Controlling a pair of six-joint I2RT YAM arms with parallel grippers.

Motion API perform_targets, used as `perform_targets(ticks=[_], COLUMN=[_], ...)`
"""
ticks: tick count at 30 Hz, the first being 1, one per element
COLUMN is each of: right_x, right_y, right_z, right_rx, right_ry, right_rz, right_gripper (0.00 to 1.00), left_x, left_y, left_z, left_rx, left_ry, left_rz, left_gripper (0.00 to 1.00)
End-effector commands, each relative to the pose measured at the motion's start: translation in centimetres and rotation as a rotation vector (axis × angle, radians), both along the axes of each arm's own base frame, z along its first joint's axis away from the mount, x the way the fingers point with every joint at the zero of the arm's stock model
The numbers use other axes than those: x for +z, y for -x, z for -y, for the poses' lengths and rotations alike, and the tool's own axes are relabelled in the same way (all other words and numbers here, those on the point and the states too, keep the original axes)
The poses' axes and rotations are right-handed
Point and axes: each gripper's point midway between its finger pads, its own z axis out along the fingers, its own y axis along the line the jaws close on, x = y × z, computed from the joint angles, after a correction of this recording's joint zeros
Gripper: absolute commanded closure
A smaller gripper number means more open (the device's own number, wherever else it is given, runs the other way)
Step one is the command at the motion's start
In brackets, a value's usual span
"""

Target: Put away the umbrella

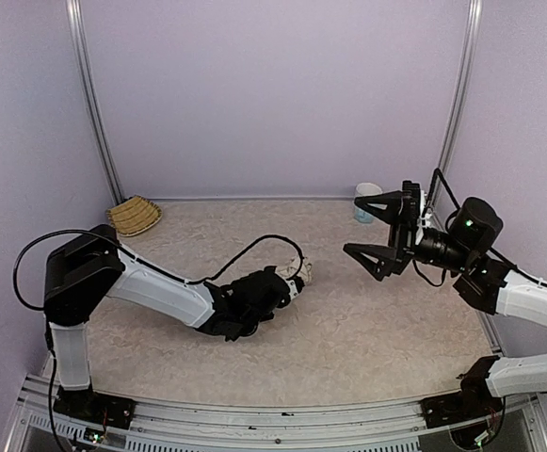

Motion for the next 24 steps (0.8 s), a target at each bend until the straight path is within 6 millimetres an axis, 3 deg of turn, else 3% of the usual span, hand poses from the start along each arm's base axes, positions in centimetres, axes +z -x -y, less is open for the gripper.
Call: perform_targets(ticks=[1, 3, 6, 9, 13, 18, 21, 24], right_x=[-2.0, -2.3, -2.6, -2.6, -2.6, -3.1, -3.7, -5.1], right_y=[-1.1, -1.1, -1.0, -1.0, -1.0, -1.2, -2.1, -4.3], right_z=[0.6, 0.8, 1.0, 1.1, 1.1, 0.9, 1.0, 1.5], right_rx=[-0.064, -0.072, -0.083, -0.087, -0.084, -0.077, -0.116, -0.219], right_ry=[0.042, 0.046, 0.048, 0.046, 0.049, 0.063, 0.080, 0.124], right_rz=[-0.051, -0.057, -0.061, -0.057, -0.057, -0.084, -0.124, -0.202], right_gripper=[0.00, 0.00, 0.00, 0.00, 0.00, 0.00, 0.00, 0.00], left_x=[-1.2, -3.8, -5.9, -5.0, -2.2, 3.3, 8.3, 12.6], left_y=[0.8, 2.5, 4.9, 7.9, 11.6, 13.0, 10.9, 6.1], left_z=[2.2, 2.9, 3.1, 3.8, 4.3, 4.4, 3.8, 0.7], left_rx=[-0.041, -0.113, -0.183, -0.271, -0.406, -0.511, -0.502, -0.343], left_ry=[-0.011, -0.058, -0.092, -0.046, 0.030, 0.206, 0.443, 0.722], left_rz=[-0.049, -0.129, -0.230, -0.339, -0.431, -0.441, -0.414, -0.379], left_gripper=[0.89, 0.60, 0.33, 0.03, 0.01, 0.01, 0.01, 0.01])
